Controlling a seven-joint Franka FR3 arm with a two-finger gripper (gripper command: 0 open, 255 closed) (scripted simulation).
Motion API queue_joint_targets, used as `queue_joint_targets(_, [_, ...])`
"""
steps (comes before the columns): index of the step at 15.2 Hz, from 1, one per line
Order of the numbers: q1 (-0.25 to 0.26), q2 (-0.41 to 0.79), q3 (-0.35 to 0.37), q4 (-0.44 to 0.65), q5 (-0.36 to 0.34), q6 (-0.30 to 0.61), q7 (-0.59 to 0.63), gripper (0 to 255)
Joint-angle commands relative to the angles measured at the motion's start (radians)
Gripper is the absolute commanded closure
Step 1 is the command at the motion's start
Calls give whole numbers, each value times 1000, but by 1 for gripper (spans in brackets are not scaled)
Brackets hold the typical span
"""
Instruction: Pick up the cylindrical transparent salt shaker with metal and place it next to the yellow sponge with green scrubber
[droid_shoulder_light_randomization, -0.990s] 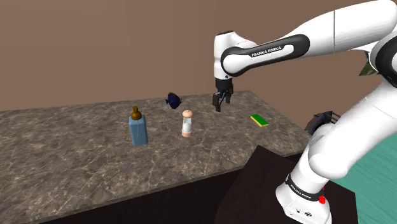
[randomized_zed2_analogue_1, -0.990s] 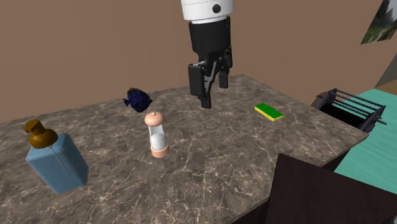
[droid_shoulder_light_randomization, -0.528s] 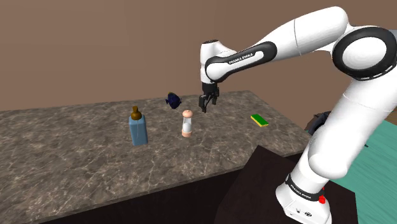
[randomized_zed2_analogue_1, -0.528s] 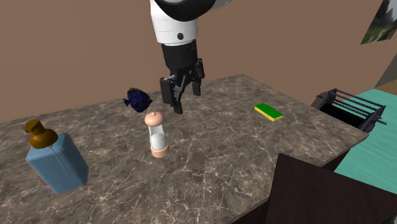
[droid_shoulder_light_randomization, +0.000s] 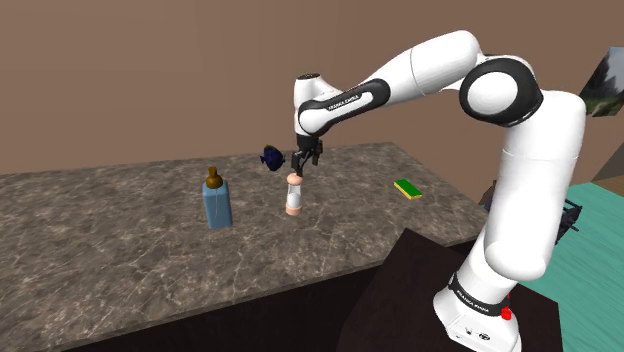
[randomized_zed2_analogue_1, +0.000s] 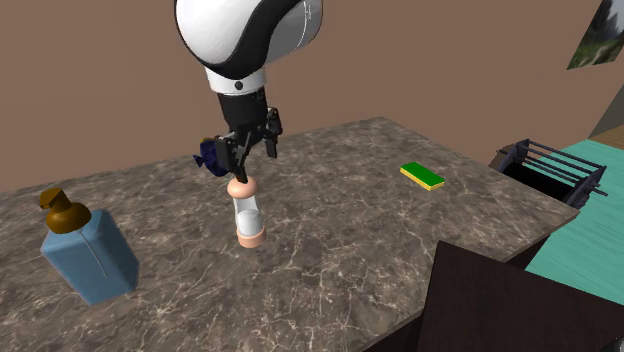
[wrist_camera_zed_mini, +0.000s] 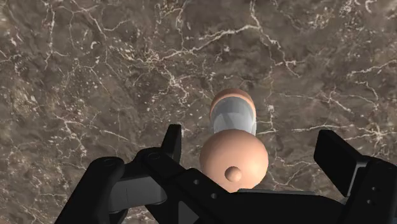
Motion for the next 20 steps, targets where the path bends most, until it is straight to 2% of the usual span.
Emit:
queue_joint_targets(1, [1,79,0,80,-1,12,-1,0])
queue_joint_targets(5, [2,232,-1,258,-1,14,-9,0])
queue_joint_targets(13, [-1,288,-5,239,-7,89,-5,0])
queue_joint_targets(20, [-1,288,-5,239,-7,89,-5,0])
